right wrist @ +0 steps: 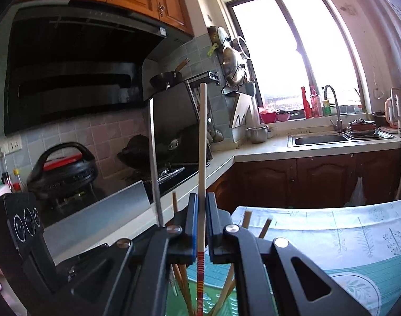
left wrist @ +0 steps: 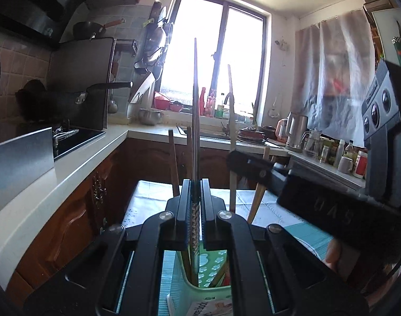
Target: Organize utensils
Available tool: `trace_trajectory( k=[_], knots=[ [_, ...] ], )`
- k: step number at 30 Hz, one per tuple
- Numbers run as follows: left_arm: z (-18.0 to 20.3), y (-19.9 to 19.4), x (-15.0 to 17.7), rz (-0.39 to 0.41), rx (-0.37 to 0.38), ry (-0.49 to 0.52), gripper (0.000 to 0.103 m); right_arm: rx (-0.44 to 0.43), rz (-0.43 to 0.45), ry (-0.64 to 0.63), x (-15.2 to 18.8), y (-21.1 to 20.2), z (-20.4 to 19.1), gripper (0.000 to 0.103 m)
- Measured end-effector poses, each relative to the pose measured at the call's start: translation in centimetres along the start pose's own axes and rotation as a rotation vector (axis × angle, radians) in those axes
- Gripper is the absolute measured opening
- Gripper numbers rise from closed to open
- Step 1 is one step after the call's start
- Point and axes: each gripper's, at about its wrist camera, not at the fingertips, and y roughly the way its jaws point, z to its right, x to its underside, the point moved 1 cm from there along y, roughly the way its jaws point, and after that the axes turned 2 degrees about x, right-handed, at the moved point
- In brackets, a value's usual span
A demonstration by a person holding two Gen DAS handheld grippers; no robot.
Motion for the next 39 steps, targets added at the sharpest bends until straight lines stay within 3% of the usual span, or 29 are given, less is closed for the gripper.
trace_trajectory(
  k=[10,19,22,24,27,33,39],
  knots=[
    [1.0,1.2,4.6,-0.068,0.027,0.024,0.004,-0.050,-0.133,-0.042,3.3,0.6,0.1,0.006],
    [2.0,0.5,6.0,-0.101,0.011,0.037,0.005,-0.087,-0.263,-0.017,4.9,0.3,0.8,0.006],
    [2.8,-0.2,6.1,-0.117,0.009,0.047,0.010,-0.100,-0.294,-0.003,5.0,0.1,0.8,0.006],
    [3.2,-0.7,6.2,-0.124,0.009,0.053,0.025,-0.107,-0.300,0.013,4.9,-0.2,1.0,0.007],
    [4.0,-1.6,5.9,-0.130,-0.003,0.056,0.038,-0.104,-0.307,0.043,4.8,-0.7,1.4,0.007],
    [5.6,-2.8,5.5,-0.192,0.007,0.048,0.038,-0.093,-0.340,0.085,4.8,-2.0,2.3,0.009],
    [9.1,-4.2,5.3,-0.308,0.040,0.071,0.038,-0.049,-0.438,0.105,4.8,-4.0,4.0,0.009]
  ],
)
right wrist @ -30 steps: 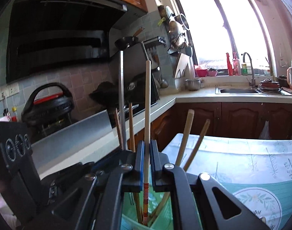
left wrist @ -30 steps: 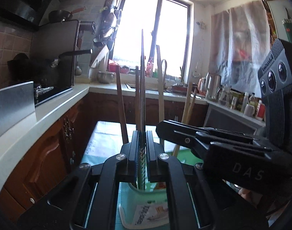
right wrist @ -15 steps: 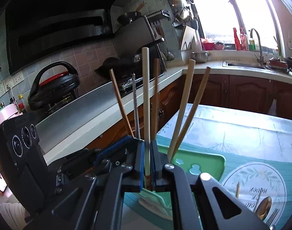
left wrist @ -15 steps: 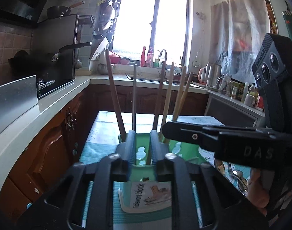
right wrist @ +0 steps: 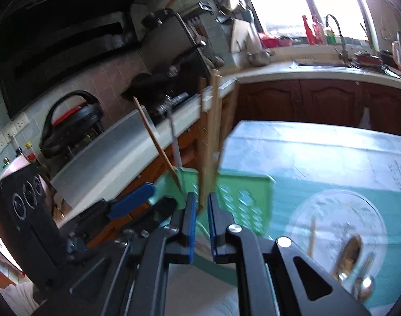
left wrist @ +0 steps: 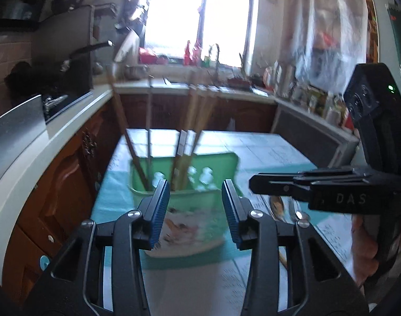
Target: Organize utensils
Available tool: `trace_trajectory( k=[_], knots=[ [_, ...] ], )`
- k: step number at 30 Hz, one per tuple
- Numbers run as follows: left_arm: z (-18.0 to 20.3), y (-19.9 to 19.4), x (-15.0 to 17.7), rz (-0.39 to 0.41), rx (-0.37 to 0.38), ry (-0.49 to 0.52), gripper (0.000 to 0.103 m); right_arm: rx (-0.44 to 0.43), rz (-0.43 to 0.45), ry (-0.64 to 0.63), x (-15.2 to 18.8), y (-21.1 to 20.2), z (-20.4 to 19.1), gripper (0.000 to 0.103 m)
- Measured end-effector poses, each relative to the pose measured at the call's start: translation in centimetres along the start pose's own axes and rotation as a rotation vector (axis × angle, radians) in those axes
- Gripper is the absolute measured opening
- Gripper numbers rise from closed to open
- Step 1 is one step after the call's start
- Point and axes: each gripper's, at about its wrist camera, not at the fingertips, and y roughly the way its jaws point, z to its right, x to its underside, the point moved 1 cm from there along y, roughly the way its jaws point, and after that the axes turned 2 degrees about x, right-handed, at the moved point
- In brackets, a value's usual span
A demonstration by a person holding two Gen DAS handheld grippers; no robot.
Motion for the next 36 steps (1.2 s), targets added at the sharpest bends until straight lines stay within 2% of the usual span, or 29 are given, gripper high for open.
trace_trajectory(
  k=[3,7,14,15,17,19,25,29,36],
  knots=[
    [2.5,-0.7,-0.1,-0.044,0.021,0.033,0.038,0.030,-0.082,0.012,0.6,-1.2,1.6,0.009],
    [6.7,-1.5,-0.4,-0.099,0.066,0.095,0.038,0.081,-0.142,0.050,1.1,-3.7,4.5,0.009],
    [13.9,-0.8,-0.7,-0.201,0.155,0.150,0.038,0.186,-0.163,0.119,2.0,-8.2,9.3,0.009],
    [14.8,-0.4,-0.9,-0.220,0.165,0.152,0.038,0.200,-0.166,0.128,2.3,-8.7,10.0,0.010],
    [16.4,0.6,-0.8,-0.261,0.178,0.153,0.038,0.220,-0.172,0.150,2.8,-9.5,11.1,0.022],
    [17.8,1.9,-0.4,-0.315,0.199,0.149,0.038,0.234,-0.177,0.157,3.4,-10.1,12.1,0.025],
    [19.8,7.5,1.4,-0.510,0.243,0.076,0.037,0.235,-0.249,0.232,5.4,-10.0,15.1,0.025],
    [20.4,10.8,2.5,-0.621,0.278,0.017,0.029,0.221,-0.312,0.318,7.1,-9.0,17.2,0.025],
    [20.1,14.2,2.9,-0.688,0.274,-0.043,0.020,0.183,-0.385,0.445,8.9,-6.3,20.7,0.025]
  ],
)
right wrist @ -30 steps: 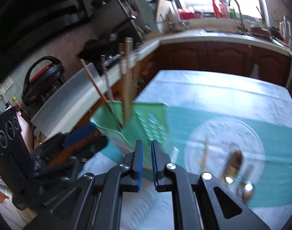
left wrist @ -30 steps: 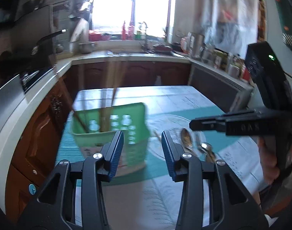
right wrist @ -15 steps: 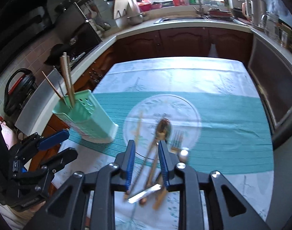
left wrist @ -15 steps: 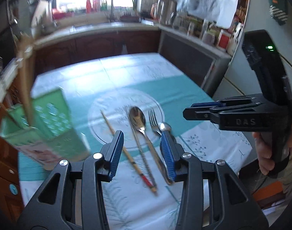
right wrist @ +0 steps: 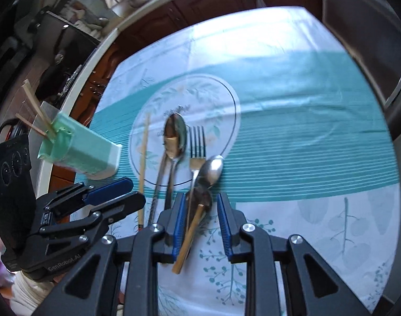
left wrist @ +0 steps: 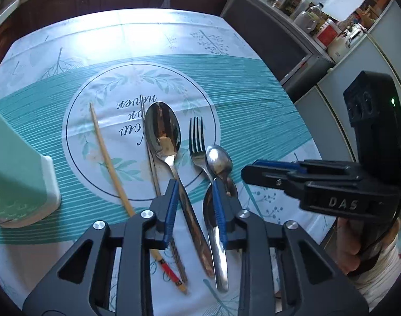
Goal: Organize utensils
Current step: 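Grasp a metal spoon from the cloth with the right tool and lift it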
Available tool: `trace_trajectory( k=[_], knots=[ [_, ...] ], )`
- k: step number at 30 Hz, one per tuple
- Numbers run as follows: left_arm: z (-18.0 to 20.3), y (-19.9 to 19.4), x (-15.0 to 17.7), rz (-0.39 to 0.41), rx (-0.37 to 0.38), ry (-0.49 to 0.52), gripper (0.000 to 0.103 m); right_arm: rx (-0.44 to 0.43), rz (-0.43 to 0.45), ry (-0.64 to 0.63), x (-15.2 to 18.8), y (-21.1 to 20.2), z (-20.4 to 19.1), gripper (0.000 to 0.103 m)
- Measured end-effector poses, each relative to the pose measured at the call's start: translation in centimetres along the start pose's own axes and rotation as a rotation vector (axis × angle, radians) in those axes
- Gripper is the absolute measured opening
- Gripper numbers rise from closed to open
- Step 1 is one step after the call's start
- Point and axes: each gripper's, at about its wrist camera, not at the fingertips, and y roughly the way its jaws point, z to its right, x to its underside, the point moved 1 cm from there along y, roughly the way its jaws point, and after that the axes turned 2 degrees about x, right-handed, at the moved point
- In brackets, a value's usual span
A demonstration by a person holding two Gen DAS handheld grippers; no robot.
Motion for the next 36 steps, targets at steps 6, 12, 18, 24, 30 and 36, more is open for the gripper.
trace_trajectory(
  k=[6,12,18,24,30,36],
  knots=[
    [-1.1,2.0,-1.4,-0.034,-0.017,-0.048,0.013,-0.061,-0.053,0.057,-1.2,2.6,1.1,0.025],
    [-2.1,3.4,-2.2,-0.061,-0.022,-0.066,0.013,-0.080,-0.077,0.064,-1.8,3.9,1.2,0.025],
    [-2.5,4.8,-2.7,-0.083,-0.031,-0.091,0.013,-0.071,-0.090,0.049,-2.1,4.7,0.6,0.024],
    [-3.3,6.3,-3.4,-0.111,-0.045,-0.120,0.013,-0.051,-0.114,0.036,-2.4,5.2,0.3,0.024],
    [-3.2,7.4,-4.1,-0.130,-0.058,-0.126,0.013,-0.043,-0.126,0.018,-3.0,5.7,-0.2,0.024],
    [-2.3,8.4,-4.6,-0.151,-0.098,-0.108,0.013,-0.003,-0.090,-0.009,-2.7,5.7,-0.6,0.003]
  ],
)
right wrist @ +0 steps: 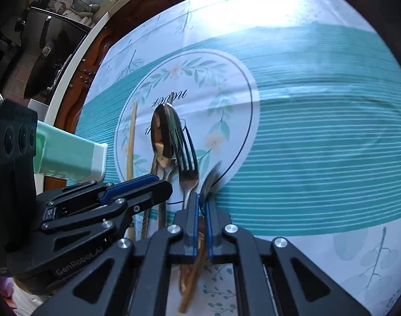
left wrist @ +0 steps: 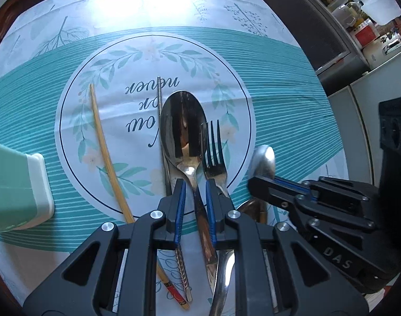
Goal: Organize utensils
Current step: 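Grasp a metal spoon from the cloth with the right tool and lift it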
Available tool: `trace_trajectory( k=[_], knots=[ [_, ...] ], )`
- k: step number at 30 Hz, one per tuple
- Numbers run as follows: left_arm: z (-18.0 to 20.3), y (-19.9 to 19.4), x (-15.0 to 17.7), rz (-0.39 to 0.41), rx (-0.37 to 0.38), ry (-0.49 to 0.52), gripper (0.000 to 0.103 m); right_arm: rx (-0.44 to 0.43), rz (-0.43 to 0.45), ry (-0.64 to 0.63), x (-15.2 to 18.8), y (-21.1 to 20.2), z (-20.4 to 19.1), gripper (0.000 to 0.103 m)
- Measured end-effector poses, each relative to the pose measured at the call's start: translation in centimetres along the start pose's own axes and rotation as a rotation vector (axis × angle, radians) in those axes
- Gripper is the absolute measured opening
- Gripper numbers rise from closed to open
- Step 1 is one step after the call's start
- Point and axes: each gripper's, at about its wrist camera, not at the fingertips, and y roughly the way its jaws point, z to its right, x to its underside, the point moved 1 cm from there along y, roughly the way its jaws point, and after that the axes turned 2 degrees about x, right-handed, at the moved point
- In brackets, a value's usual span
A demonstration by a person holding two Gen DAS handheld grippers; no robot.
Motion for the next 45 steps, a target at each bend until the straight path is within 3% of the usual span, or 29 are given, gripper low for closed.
trace_trajectory(
  k=[6,10,12,14,21,26,34,38,42,45],
  knots=[
    [1.9,1.1,-1.1,-0.017,-0.077,0.000,0.013,0.016,0.038,0.005,0.2,-1.2,0.8,0.003],
    [3.2,1.6,-1.3,-0.029,-0.157,0.034,0.007,0.007,0.053,0.012,0.2,-2.1,1.3,0.003],
    [3.4,1.8,-1.3,-0.024,-0.164,0.038,0.006,0.003,0.054,0.015,0.3,-2.3,1.5,0.003],
    [3.4,1.8,-1.3,-0.007,-0.117,0.032,0.003,-0.001,0.053,0.023,0.3,-2.3,1.7,0.003],
    [3.7,-1.8,0.5,0.188,-0.051,0.090,0.003,-0.038,0.070,0.039,0.8,-3.0,1.8,0.003],
    [3.2,-6.1,1.8,0.359,-0.012,0.106,0.003,-0.057,0.134,0.009,1.2,-4.5,1.0,0.003],
    [2.1,-13.4,4.6,0.601,-0.034,0.145,0.000,-0.111,0.241,-0.079,1.2,-7.7,-1.9,0.003],
    [1.8,-18.7,6.7,0.745,-0.068,0.194,0.000,-0.089,0.342,-0.146,1.2,-10.0,-4.0,0.003],
    [0.7,-22.3,7.5,0.798,-0.072,0.195,0.000,-0.085,0.449,-0.230,1.3,-12.2,-6.9,0.003],
    [-1.1,-23.2,7.7,0.782,-0.057,0.175,0.000,-0.086,0.483,-0.282,1.1,-13.0,-8.7,0.003]
  ],
)
